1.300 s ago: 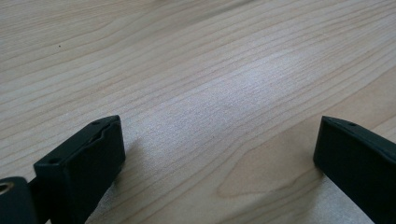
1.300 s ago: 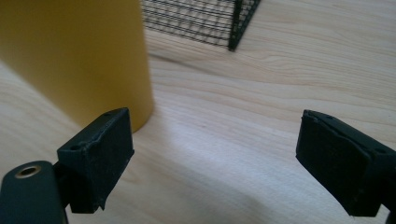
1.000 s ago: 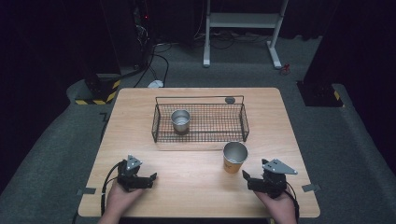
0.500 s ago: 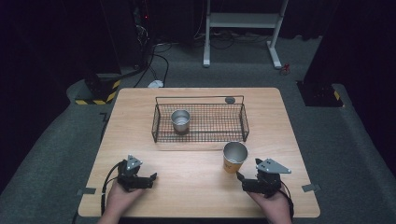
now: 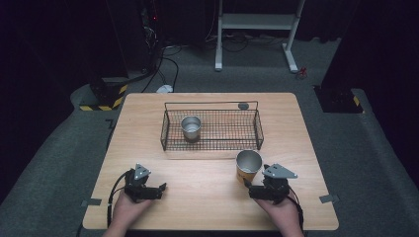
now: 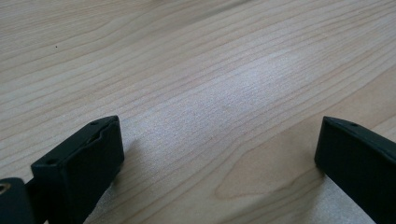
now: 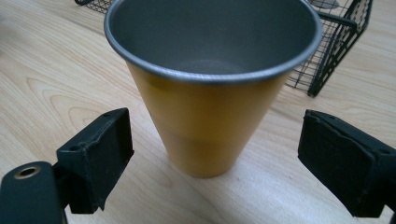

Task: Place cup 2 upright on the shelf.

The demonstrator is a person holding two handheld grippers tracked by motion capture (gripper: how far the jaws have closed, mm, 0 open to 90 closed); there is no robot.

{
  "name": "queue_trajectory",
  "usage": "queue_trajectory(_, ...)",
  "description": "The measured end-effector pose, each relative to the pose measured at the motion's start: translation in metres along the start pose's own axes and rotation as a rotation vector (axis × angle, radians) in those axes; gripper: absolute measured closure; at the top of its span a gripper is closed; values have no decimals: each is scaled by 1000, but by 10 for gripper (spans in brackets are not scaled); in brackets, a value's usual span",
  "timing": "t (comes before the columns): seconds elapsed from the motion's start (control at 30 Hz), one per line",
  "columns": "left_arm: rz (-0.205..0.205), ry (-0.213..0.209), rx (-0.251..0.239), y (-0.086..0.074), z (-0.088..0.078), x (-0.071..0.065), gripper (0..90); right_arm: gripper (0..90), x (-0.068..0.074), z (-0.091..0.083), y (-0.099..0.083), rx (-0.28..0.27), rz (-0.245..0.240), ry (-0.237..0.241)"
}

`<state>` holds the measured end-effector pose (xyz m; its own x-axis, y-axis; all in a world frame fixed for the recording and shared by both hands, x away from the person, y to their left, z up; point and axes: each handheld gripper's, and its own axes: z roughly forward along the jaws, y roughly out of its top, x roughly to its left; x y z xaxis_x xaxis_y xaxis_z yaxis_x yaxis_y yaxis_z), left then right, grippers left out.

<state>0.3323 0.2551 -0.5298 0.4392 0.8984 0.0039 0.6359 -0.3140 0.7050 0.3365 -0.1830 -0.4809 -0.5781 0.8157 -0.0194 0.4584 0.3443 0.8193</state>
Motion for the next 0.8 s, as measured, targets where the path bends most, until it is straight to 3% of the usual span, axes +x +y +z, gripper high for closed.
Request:
queue_trajectory(0.37, 2, -1, 1, 0, 0, 0, 14, 98, 4, 11, 11, -20, -16, -22)
queue_trajectory(0.8, 2, -2, 2, 0, 0, 0, 14, 99, 3, 24, 21, -57, 5, -11)
